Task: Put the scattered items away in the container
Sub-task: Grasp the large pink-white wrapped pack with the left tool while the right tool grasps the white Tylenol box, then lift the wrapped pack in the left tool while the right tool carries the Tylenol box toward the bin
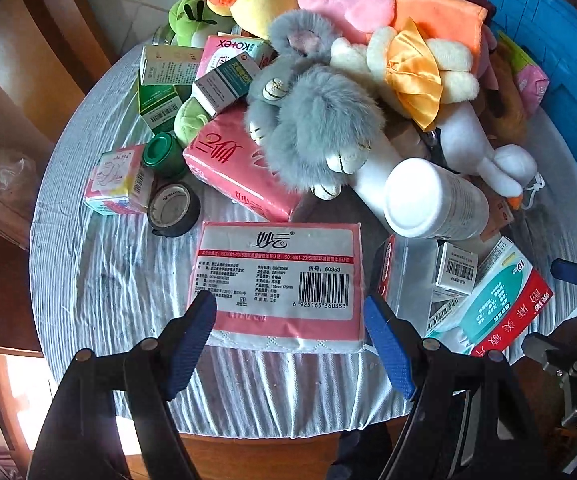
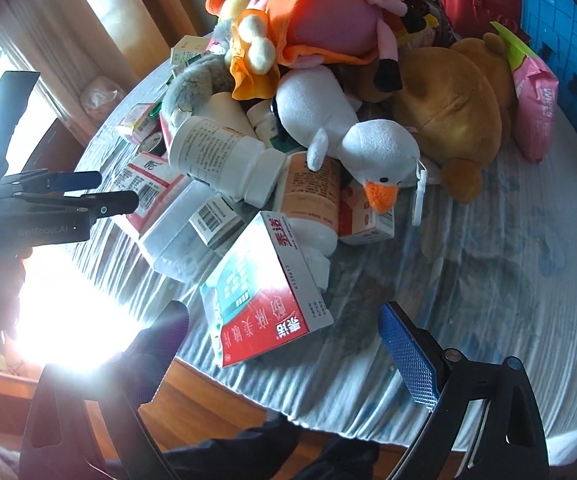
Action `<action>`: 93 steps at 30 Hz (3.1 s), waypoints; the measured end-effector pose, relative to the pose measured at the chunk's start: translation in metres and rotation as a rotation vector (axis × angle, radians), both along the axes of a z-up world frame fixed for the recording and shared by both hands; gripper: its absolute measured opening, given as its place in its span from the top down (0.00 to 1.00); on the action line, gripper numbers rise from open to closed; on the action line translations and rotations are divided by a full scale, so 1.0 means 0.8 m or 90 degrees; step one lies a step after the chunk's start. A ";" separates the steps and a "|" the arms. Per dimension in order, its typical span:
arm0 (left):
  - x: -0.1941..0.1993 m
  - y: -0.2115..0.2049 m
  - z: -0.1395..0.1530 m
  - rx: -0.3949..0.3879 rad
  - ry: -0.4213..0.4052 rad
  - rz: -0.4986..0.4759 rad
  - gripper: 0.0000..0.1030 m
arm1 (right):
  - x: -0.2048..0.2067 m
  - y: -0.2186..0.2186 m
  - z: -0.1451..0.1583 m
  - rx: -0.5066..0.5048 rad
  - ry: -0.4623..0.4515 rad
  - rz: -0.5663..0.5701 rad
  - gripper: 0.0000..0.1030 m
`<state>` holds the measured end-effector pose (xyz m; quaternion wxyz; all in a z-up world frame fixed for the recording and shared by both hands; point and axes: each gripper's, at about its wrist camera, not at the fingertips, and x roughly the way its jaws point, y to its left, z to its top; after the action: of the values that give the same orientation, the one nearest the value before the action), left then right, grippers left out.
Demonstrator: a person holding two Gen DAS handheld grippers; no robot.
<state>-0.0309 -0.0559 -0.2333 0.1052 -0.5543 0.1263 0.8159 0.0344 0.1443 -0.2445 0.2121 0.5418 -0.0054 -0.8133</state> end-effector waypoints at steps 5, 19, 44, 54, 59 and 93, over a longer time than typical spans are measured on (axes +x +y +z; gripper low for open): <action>-0.007 -0.004 -0.013 -0.038 -0.004 -0.111 0.26 | 0.002 -0.003 -0.016 -0.009 -0.018 0.008 0.06; 0.008 -0.008 -0.023 -0.111 0.091 -0.544 0.26 | 0.003 -0.020 -0.041 -0.040 -0.045 0.008 0.30; 0.000 0.023 -0.093 -0.206 0.097 -0.756 0.00 | -0.022 -0.032 -0.036 -0.063 -0.061 -0.007 0.44; -0.040 0.006 -0.080 -0.102 -0.004 -0.622 0.11 | -0.027 -0.042 -0.032 -0.082 -0.070 -0.004 0.57; -0.043 -0.007 -0.073 -0.077 -0.020 -0.569 0.13 | -0.027 -0.037 -0.022 -0.104 -0.062 0.015 0.67; 0.012 -0.009 0.037 -0.048 0.091 -0.300 0.16 | -0.045 0.060 0.097 -0.101 0.032 0.034 0.82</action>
<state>-0.0214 -0.0635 -0.2036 0.2626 -0.4537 0.2896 0.8008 -0.0014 0.1925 -0.1673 0.2763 0.5028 -0.0502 -0.8175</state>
